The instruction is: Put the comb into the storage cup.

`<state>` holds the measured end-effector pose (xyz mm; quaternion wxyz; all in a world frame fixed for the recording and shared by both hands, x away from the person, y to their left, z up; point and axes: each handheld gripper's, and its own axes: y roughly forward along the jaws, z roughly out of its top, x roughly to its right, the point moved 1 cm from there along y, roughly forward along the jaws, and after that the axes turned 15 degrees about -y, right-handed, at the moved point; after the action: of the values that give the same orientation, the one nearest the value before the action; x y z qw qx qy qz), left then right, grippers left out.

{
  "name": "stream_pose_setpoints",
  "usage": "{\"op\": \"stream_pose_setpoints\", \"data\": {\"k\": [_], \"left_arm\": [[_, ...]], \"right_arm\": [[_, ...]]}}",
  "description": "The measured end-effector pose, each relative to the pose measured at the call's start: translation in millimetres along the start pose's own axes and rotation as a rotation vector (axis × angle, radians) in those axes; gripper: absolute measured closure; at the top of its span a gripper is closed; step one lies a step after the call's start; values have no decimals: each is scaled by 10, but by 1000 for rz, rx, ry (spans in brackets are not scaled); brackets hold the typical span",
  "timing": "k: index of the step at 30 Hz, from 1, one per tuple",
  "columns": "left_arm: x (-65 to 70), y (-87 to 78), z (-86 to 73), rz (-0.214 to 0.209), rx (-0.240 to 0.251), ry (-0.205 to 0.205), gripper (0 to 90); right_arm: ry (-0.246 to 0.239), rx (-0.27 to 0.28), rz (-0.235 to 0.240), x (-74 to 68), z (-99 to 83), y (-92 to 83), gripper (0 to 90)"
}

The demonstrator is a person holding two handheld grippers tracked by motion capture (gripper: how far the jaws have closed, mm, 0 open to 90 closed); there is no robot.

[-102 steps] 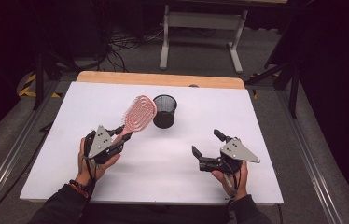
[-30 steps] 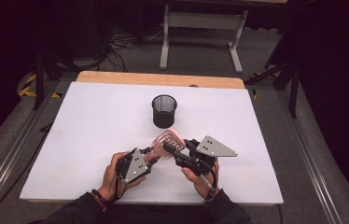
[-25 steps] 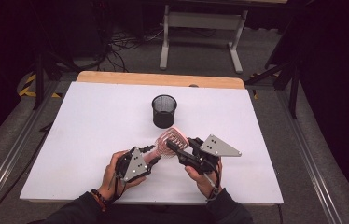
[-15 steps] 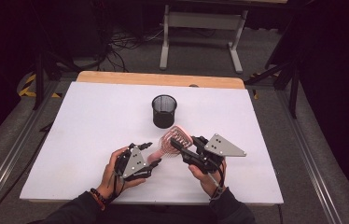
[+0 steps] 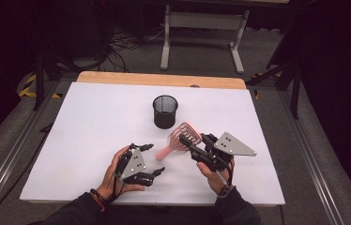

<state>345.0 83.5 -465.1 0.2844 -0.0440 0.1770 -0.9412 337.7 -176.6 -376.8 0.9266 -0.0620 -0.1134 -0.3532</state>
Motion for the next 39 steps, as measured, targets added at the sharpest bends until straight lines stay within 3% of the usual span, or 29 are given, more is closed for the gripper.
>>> {"op": "stream_pose_setpoints", "data": {"k": [9,14,19,31,39], "left_arm": [[-145,-101,44,-38,2,0,110],[-255,-204,75,-24,30,-13,75],[-360,-290,85,5,19,-1,72],[-539,-505,30,-13,17,-34,55],[-617,-726,-54,16,20,-33,58]], "right_arm": [[-3,-21,-9,39,-21,-11,633],[-10,-30,-14,57,-34,-10,633],[-23,-38,-21,68,-45,-20,633],[-13,-41,-36,125,-41,-68,633],[-16,-35,-50,158,-27,-105,633]]}}
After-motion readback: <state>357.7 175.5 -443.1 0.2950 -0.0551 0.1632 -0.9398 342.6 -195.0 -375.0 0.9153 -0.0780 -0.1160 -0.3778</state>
